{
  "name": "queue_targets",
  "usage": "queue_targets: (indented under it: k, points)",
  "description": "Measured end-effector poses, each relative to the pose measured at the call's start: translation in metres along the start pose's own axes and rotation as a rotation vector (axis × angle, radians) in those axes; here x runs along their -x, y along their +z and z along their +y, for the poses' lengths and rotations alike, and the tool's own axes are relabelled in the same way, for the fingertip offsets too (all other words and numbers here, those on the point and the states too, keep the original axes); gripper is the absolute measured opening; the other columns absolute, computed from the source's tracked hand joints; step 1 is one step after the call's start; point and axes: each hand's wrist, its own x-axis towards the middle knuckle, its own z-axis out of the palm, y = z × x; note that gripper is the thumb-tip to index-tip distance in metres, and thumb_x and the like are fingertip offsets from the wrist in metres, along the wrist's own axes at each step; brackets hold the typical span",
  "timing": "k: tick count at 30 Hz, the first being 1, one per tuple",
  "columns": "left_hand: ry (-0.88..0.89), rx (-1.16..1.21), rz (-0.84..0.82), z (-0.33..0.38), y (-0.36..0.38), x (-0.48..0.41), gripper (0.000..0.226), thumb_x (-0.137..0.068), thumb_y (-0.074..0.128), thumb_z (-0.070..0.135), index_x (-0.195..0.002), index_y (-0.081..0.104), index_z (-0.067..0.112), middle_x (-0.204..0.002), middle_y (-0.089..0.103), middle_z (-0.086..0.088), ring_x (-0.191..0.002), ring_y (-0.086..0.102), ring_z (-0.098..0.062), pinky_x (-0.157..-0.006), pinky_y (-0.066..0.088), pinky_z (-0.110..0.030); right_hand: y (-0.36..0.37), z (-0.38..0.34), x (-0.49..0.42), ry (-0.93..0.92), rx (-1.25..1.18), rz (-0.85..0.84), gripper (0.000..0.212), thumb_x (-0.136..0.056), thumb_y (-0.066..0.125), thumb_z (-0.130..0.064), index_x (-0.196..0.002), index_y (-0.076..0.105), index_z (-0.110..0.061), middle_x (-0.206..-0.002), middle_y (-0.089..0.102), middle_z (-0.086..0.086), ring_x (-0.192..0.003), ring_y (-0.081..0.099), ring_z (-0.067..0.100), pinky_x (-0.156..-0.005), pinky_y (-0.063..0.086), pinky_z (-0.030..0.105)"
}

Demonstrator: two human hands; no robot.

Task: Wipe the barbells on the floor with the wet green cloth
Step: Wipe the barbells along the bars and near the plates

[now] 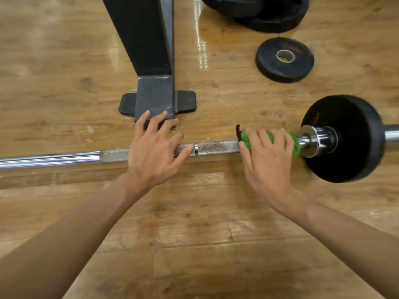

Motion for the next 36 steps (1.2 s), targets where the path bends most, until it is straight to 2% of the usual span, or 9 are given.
queue_targets:
  k: [4,7,11,15,22,26,29,33,36]
  points:
    - [-0.005,-0.012,-0.004,-0.001,0.000,-0.003,0.067,-0.106,0.026,0.062,-0.109,0.077,0.019,-0.139,0.064,-0.007,-0.143,0.043,-0.032,-0.124,0.018,-0.057,0.010,-0.053,-0.011,-0.204,-0.040,-0.037,0.043,-0.108,0.036,-0.046,-0.133,0.059,-0.021,-0.113,0.069,0.003,-0.104,0.058,0.032,-0.093,0.042,0.049]
    - [-0.008,0.005,0.008,-0.002,0.000,-0.002,0.066,-0.105,0.027,0.062,-0.109,0.077,0.018,-0.137,0.065,-0.009,-0.143,0.043,-0.033,-0.123,0.020,-0.057,0.008,-0.017,-0.015,-0.362,-0.036,-0.022,0.045,-0.107,0.040,-0.050,-0.136,0.058,-0.021,-0.111,0.068,0.004,-0.096,0.058,0.030,-0.082,0.041,0.043]
    - [-0.016,0.007,0.002,-0.001,-0.001,0.000,0.065,-0.103,0.030,0.064,-0.106,0.077,0.019,-0.136,0.065,-0.009,-0.142,0.045,-0.033,-0.122,0.021,-0.058,-0.008,0.052,-0.005,-0.147,-0.056,-0.041,0.046,-0.106,0.038,-0.050,-0.123,0.060,-0.013,-0.101,0.064,0.011,-0.094,0.053,0.033,-0.084,0.039,0.047]
    - [-0.039,-0.006,-0.011,0.003,-0.002,0.000,0.066,-0.101,0.031,0.066,-0.103,0.077,0.019,-0.133,0.067,-0.007,-0.139,0.047,-0.032,-0.120,0.024,-0.057,-0.005,0.019,-0.004,0.104,-0.025,-0.002,0.037,-0.106,0.039,-0.044,-0.111,0.062,-0.015,-0.101,0.066,0.009,-0.099,0.052,0.034,-0.095,0.037,0.050]
    - [-0.039,0.001,-0.028,0.005,-0.003,0.007,0.057,-0.102,0.030,0.052,-0.101,0.075,0.017,-0.133,0.066,-0.006,-0.137,0.048,-0.033,-0.119,0.024,-0.054,0.001,-0.015,-0.001,-0.290,-0.064,-0.034,0.041,-0.107,0.042,-0.047,-0.132,0.062,-0.022,-0.114,0.068,0.002,-0.100,0.060,0.029,-0.087,0.041,0.044]
    - [-0.045,0.017,-0.012,0.007,-0.003,0.011,0.056,-0.102,0.032,0.054,-0.100,0.074,0.018,-0.131,0.067,-0.007,-0.136,0.050,-0.033,-0.118,0.027,-0.056,-0.011,0.055,0.011,-0.090,-0.083,-0.062,0.043,-0.108,0.039,-0.043,-0.125,0.062,-0.011,-0.107,0.066,0.010,-0.104,0.055,0.032,-0.103,0.039,0.050]
    - [-0.056,0.022,0.001,0.010,-0.004,0.012,0.055,-0.101,0.034,0.054,-0.097,0.074,0.017,-0.130,0.069,-0.006,-0.135,0.051,-0.033,-0.116,0.028,-0.056,-0.011,0.032,0.011,0.117,-0.078,-0.010,0.038,-0.106,0.041,-0.040,-0.115,0.064,-0.012,-0.103,0.067,0.008,-0.105,0.054,0.034,-0.107,0.037,0.054]
    - [-0.051,0.018,0.001,0.011,-0.003,0.015,0.055,-0.102,0.034,0.056,-0.100,0.074,0.017,-0.129,0.068,-0.005,-0.135,0.051,-0.033,-0.116,0.027,-0.056,-0.002,-0.051,0.009,-0.094,-0.107,-0.040,0.040,-0.104,0.040,-0.050,-0.124,0.065,-0.025,-0.106,0.069,-0.001,-0.102,0.059,0.031,-0.095,0.038,0.048]
    - [-0.049,0.020,0.002,0.011,-0.004,0.017,0.056,-0.102,0.034,0.056,-0.100,0.073,0.017,-0.130,0.068,-0.006,-0.135,0.051,-0.033,-0.116,0.027,-0.056,0.001,-0.040,0.005,-0.238,-0.077,-0.021,0.042,-0.104,0.041,-0.051,-0.130,0.063,-0.027,-0.105,0.070,0.000,-0.097,0.061,0.027,-0.088,0.042,0.044]
